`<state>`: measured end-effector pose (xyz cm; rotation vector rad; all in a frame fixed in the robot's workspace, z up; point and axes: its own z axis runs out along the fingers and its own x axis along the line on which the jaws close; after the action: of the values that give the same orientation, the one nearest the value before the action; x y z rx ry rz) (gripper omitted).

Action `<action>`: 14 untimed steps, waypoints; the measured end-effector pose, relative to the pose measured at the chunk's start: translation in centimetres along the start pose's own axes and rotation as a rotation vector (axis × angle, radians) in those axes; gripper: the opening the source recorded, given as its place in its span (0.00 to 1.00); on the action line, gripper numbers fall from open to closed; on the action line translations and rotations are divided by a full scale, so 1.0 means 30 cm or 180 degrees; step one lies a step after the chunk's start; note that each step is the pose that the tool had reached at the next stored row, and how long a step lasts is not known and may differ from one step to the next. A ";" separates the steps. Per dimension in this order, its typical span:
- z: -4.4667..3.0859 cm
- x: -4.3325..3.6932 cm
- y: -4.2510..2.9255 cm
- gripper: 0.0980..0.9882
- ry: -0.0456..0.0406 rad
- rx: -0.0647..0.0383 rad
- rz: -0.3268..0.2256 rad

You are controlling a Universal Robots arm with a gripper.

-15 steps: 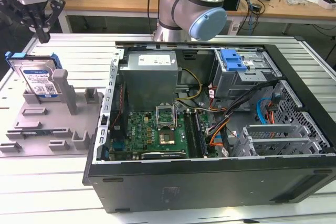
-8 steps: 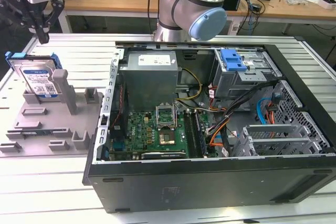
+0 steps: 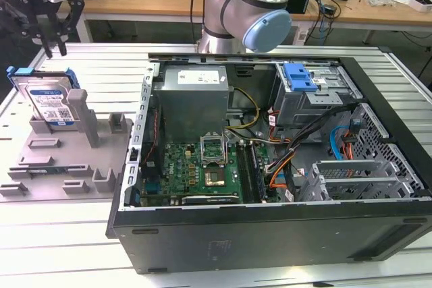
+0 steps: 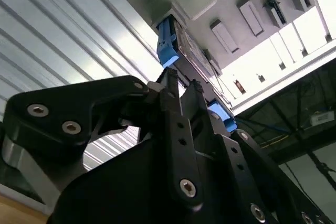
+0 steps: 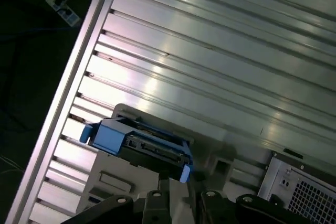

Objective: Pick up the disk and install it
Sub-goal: 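Pick up the disk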

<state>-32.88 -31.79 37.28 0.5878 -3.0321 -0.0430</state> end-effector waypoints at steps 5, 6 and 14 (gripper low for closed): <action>0.002 0.000 0.000 0.49 0.0010 0.0013 -0.0266; 0.002 0.000 0.000 0.49 0.0013 0.0016 -0.0334; 0.004 0.000 0.000 0.56 0.0001 0.0067 -0.0605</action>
<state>-32.88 -31.79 37.16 0.8755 -2.9690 -0.0188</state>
